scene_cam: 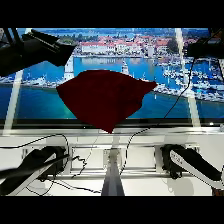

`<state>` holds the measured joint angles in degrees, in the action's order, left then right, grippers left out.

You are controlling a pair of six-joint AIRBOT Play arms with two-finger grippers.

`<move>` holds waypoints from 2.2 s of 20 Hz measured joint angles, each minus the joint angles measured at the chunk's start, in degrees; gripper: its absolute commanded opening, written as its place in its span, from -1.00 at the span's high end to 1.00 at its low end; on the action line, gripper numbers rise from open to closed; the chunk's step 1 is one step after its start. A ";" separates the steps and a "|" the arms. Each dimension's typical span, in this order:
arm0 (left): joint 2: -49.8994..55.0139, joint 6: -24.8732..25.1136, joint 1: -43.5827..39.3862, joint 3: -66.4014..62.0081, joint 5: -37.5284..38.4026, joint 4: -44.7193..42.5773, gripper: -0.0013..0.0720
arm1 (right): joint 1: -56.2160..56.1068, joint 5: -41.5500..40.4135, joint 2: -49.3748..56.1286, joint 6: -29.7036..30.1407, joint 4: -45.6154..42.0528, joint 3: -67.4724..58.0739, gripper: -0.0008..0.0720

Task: Fold the clothes and pants, and hang the long-sleeved shirts on hangers.

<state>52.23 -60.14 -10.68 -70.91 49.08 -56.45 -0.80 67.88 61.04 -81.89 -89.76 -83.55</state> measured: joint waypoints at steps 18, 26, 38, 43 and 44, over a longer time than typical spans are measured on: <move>-0.04 -2.97 0.07 12.44 5.07 -8.31 -0.92 | 0.00 0.00 0.00 0.00 0.00 0.00 0.94; -0.04 -3.96 0.07 24.65 2.45 -8.15 -0.92 | 0.00 5.84 0.00 -1.57 6.80 0.00 0.94; -0.04 -4.00 -0.13 26.38 -1.11 -7.34 -0.92 | 0.00 17.88 0.00 -3.04 13.64 0.00 0.94; -0.04 -4.02 -0.24 26.38 -2.19 -6.67 -0.92 | 0.00 21.57 0.00 -5.42 16.15 0.00 0.94; -0.04 -4.00 -0.24 26.38 -2.34 -6.67 -0.92 | 0.00 22.23 0.00 -6.14 16.22 0.00 0.94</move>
<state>52.18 -64.14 -10.92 -44.53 46.74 -63.11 -0.80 90.11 61.04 -88.03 -73.54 -83.55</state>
